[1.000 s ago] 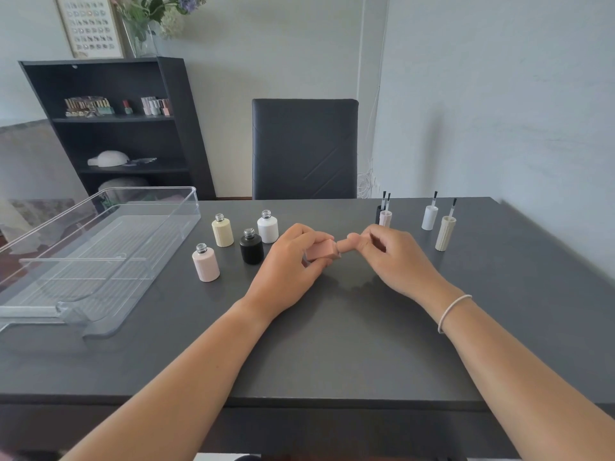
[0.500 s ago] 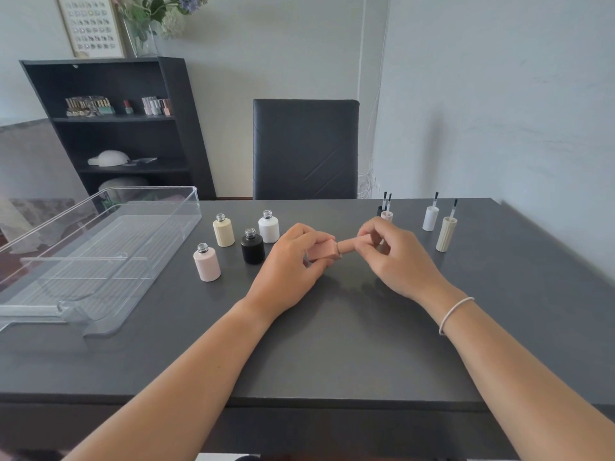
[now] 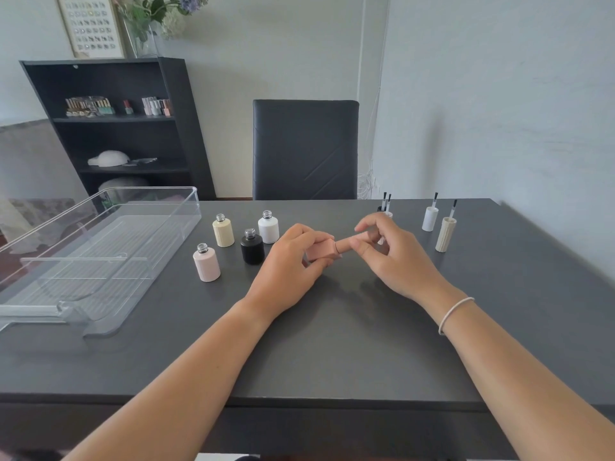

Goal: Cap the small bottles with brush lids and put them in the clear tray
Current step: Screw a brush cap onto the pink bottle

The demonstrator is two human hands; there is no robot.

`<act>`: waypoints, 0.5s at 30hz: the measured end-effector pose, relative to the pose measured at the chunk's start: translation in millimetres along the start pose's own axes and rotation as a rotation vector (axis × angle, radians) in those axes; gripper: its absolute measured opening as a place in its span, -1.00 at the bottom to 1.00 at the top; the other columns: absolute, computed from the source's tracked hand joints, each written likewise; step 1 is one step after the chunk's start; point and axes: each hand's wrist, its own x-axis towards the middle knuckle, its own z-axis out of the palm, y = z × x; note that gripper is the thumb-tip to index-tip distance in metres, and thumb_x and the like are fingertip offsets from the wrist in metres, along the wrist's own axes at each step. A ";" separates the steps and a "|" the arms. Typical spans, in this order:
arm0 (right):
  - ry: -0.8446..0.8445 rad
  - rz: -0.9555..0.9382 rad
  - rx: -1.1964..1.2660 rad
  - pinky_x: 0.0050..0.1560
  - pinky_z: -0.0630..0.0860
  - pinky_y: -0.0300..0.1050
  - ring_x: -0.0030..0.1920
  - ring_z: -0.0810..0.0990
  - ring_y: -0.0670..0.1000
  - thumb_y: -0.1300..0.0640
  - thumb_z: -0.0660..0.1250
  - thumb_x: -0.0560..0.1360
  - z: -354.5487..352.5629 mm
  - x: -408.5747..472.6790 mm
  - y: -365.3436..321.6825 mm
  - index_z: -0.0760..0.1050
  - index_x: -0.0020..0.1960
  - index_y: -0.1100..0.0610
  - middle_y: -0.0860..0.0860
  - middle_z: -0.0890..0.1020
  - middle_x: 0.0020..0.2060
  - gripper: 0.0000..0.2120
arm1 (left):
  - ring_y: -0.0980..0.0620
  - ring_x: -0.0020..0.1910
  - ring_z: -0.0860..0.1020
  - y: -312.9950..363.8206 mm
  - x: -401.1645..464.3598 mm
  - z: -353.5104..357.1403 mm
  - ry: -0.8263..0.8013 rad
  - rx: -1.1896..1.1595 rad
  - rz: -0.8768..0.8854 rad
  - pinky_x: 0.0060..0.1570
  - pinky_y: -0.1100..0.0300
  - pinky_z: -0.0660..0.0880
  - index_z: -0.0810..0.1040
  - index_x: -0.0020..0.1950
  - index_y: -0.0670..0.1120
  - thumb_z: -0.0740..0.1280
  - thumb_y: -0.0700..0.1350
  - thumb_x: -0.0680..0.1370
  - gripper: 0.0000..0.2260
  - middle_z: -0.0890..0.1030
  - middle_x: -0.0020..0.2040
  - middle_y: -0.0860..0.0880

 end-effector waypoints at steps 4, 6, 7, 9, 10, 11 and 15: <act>0.020 -0.039 -0.025 -0.37 0.30 -0.29 -0.39 0.40 -0.17 0.06 0.27 0.50 1.4 1.8 1.2 0.48 -0.12 0.10 -0.15 0.43 -0.42 -0.89 | 0.18 -0.10 0.45 -0.9 0.4 0.1 -0.006 0.010 0.001 -0.20 0.46 0.36 0.59 0.03 0.02 0.40 -0.17 0.45 -0.81 0.50 -0.09 0.04; 0.035 -0.048 -0.025 -0.40 0.29 -0.34 -0.39 0.41 -0.18 0.04 0.27 0.50 1.4 2.6 1.5 0.49 -0.14 0.11 -0.14 0.44 -0.43 -0.86 | 0.23 -0.09 0.45 -1.5 0.4 -0.1 -0.009 0.011 0.004 -0.20 0.48 0.35 0.59 0.03 0.02 0.40 -0.17 0.45 -0.81 0.50 -0.09 0.09; 0.041 -0.053 -0.021 -0.41 0.29 -0.35 -0.39 0.41 -0.19 0.03 0.27 0.50 1.8 3.0 1.6 0.49 -0.14 0.11 -0.14 0.45 -0.43 -0.85 | 0.25 -0.09 0.45 -1.7 0.2 -0.1 -0.012 0.009 0.002 -0.19 0.49 0.35 0.59 0.03 0.02 0.40 -0.17 0.44 -0.81 0.50 -0.08 0.11; 0.067 -0.067 0.008 -0.40 0.30 -0.38 -0.41 0.40 -0.19 0.05 0.28 0.50 3.2 4.7 -0.4 0.50 -0.15 0.13 -0.15 0.44 -0.44 -0.85 | 0.28 -0.08 0.44 -2.2 -0.2 -1.6 -0.022 0.006 -0.016 -0.18 0.49 0.36 0.57 0.08 0.02 0.41 -0.16 0.44 -0.77 0.51 -0.06 0.11; 0.086 -0.067 0.031 -0.40 0.30 -0.39 -0.42 0.40 -0.19 0.06 0.29 0.49 3.0 6.1 -1.9 0.50 -0.15 0.15 -0.16 0.45 -0.45 -0.85 | 0.25 -0.06 0.45 -2.7 -1.0 -2.5 -0.037 0.014 -0.036 -0.15 0.47 0.38 0.55 0.13 0.02 0.41 -0.14 0.44 -0.72 0.51 -0.03 0.09; 0.107 -0.066 0.054 -0.40 0.29 -0.40 -0.44 0.39 -0.18 0.07 0.30 0.49 2.1 8.7 -5.0 0.50 -0.15 0.17 -0.17 0.46 -0.46 -0.84 | 0.21 -0.04 0.46 -3.8 -2.1 -4.6 -0.060 0.039 -0.061 -0.11 0.43 0.40 0.52 0.19 0.02 0.41 -0.11 0.44 -0.67 0.51 0.01 0.08; 0.136 -0.089 0.084 -0.42 0.28 -0.46 -0.47 0.40 -0.24 0.08 0.31 0.48 -9.6 33.0 -24.9 0.44 -0.24 0.10 -0.29 0.54 -0.48 -0.84 | 0.12 0.02 0.46 -11.7 -11.5 -17.0 -0.199 0.255 -0.080 0.07 0.34 0.35 0.47 0.28 -0.02 0.36 0.03 0.47 -0.60 0.51 0.12 0.04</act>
